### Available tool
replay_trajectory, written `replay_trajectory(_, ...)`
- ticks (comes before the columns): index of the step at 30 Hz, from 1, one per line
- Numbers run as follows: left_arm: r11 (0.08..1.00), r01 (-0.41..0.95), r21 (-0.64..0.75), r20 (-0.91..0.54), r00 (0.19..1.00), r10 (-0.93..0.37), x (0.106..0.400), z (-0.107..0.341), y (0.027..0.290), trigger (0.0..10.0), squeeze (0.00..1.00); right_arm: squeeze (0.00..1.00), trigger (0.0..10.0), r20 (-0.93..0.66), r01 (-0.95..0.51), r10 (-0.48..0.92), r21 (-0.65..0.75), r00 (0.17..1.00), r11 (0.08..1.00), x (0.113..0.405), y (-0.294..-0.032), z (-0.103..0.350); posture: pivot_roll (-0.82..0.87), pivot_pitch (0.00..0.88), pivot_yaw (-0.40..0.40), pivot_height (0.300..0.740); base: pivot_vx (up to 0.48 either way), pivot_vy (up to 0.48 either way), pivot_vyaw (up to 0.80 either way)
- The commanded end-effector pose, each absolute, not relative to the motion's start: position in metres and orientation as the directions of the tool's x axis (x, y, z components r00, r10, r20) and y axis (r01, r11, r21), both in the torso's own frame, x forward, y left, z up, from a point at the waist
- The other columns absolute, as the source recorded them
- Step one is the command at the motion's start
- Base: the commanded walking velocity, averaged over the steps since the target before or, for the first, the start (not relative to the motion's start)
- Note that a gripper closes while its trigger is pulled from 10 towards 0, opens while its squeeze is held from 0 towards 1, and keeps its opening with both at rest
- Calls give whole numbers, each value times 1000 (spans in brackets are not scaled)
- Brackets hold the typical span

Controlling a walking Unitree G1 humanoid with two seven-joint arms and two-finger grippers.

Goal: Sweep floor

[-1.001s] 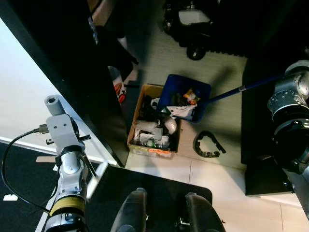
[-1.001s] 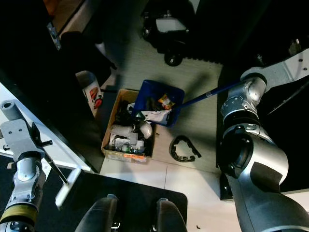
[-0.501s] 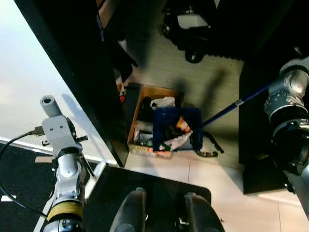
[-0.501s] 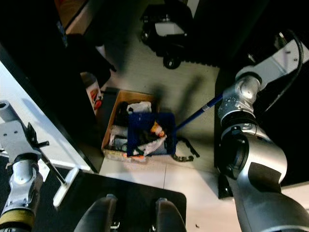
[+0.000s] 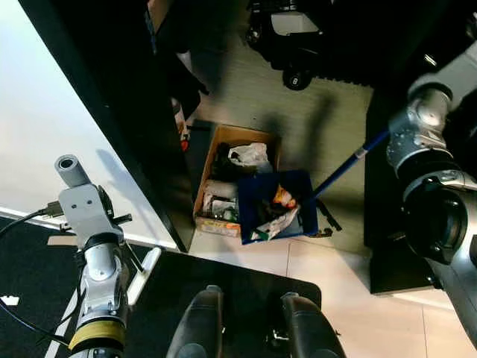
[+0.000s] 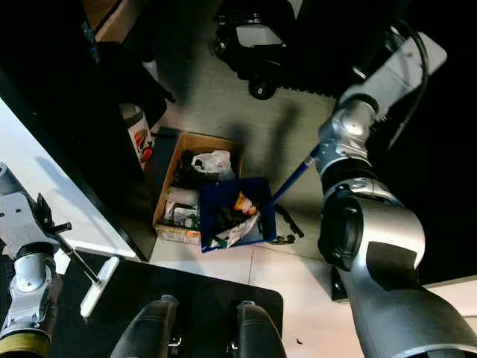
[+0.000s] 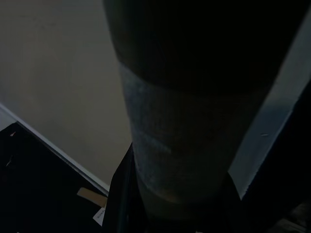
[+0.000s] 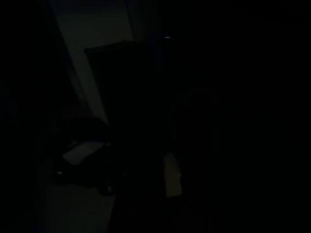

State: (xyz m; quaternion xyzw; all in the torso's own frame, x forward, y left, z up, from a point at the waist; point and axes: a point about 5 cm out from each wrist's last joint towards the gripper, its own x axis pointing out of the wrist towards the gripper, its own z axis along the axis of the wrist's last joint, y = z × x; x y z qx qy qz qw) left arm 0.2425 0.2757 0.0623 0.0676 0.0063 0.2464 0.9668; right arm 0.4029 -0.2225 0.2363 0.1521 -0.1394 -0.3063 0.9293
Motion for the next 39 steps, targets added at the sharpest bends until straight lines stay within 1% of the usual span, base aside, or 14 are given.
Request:
replay_trajectory(1,871,-476,121,36,879,475,241,65,272,10000,0,0,10000,208,533,-631,379,747,756,405,-217,252,103,160,-135,731,0,0,0)
replay_trajectory(6,877,-466,114,44,885,464,242,67,270,10000,0,0,10000,225,545,-631,344,743,764,406,-208,257,109,166,-142,731,0,0,0)
replay_trajectory(9,883,-457,109,54,889,454,241,69,267,10000,0,0,10000,265,527,-602,305,753,793,409,-192,265,118,181,-155,731,0,0,0)
replay_trajectory(10,883,-457,109,54,889,454,241,69,267,10000,0,0,10000,265,527,-602,305,753,793,409,-192,265,118,181,-155,731,0,0,0)
replay_trajectory(11,883,-456,110,58,890,453,239,70,267,10000,0,0,10000,281,515,-590,297,757,804,410,-185,269,122,190,-164,731,0,0,0)
replay_trajectory(19,882,-456,116,64,890,452,233,71,267,10000,0,0,10000,326,503,-572,276,753,819,412,-171,285,133,214,-191,731,0,0,0)
replay_trajectory(22,877,-465,122,66,885,460,229,72,270,10000,0,0,10000,372,470,-533,251,760,846,413,-156,296,141,218,-201,731,0,0,0)
replay_trajectory(23,877,-465,122,66,885,460,229,72,270,10000,0,0,10000,372,470,-533,251,760,846,413,-156,296,141,218,-201,731,0,0,0)
replay_trajectory(28,867,-482,124,71,876,477,225,73,272,10000,0,0,10000,424,435,-493,232,760,870,412,-135,309,147,225,-217,731,0,0,0)
replay_trajectory(30,867,-482,124,71,876,477,225,73,272,10000,0,0,10000,424,435,-493,232,760,870,412,-135,309,147,225,-217,731,0,0,0)
replay_trajectory(35,859,-496,123,71,868,491,222,73,273,10000,0,0,10000,495,401,-435,180,752,898,409,-112,320,147,230,-233,731,0,0,0)
replay_trajectory(37,859,-496,123,71,868,491,222,73,273,10000,0,0,10000,495,401,-435,180,752,898,409,-112,320,147,230,-233,731,0,0,0)
replay_trajectory(39,856,-504,120,71,864,499,221,73,273,10000,0,0,10000,538,363,-379,140,753,921,407,-95,324,146,231,-240,731,0,0,0)
